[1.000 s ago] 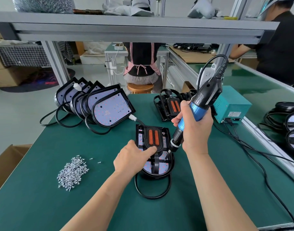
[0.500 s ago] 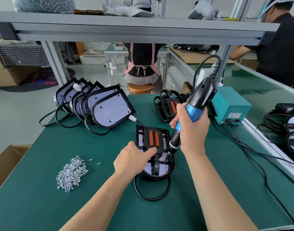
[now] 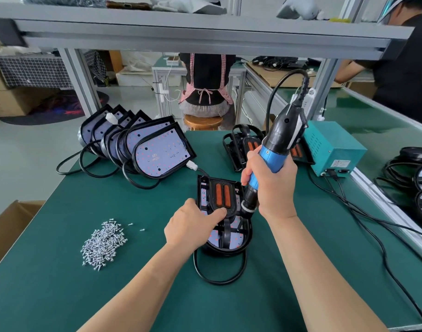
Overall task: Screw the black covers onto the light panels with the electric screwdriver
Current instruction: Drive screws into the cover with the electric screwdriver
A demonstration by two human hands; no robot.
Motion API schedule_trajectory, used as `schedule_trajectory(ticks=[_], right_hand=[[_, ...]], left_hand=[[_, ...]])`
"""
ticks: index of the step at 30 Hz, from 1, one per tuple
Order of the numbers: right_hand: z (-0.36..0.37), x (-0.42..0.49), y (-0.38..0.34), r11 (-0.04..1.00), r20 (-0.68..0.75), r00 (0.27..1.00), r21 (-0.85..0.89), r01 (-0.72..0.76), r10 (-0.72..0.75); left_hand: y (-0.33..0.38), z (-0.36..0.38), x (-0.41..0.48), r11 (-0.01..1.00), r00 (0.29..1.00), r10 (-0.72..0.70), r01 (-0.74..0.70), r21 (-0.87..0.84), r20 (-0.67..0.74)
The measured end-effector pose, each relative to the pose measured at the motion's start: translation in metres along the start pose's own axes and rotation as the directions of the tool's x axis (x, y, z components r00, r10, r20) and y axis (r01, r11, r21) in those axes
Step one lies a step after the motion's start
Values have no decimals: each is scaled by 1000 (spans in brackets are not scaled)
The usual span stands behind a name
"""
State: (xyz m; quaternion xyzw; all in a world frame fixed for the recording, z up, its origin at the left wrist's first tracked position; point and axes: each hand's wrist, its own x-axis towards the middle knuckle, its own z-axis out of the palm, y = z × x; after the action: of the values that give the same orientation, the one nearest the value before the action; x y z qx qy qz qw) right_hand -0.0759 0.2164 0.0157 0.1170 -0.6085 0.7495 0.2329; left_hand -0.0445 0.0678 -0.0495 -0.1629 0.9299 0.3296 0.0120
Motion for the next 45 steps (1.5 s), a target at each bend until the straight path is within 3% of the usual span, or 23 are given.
schedule_trajectory(ticks=[18,24,29,32,35,40,45], right_hand=[[-12,-5,-7,982,-22,997,175,-75,80],[-20,9,-25,936,67,992,330,-123,107],[-34,25,-36,889,-97,987,453,-71,128],[-43,23,-26,858,-266,927,505,-99,263],[-52,17,-7,786,-345,837,599,-152,425],[-59,3,25,659,-352,721,728,-190,597],[-53,-4,49,572,-270,687,779,-257,675]], left_hand=[[-2,-3,3,999,999,3,-2,-43,38],[-2,-4,3,999,999,7,-6,-33,41],[-2,-4,2,999,999,2,1,-48,51],[-2,-4,2,999,999,3,-1,-42,52],[-2,-4,2,999,999,1,1,-41,45],[0,-6,-1,999,999,-5,7,-48,43],[1,-8,-3,999,999,-11,13,-49,39]])
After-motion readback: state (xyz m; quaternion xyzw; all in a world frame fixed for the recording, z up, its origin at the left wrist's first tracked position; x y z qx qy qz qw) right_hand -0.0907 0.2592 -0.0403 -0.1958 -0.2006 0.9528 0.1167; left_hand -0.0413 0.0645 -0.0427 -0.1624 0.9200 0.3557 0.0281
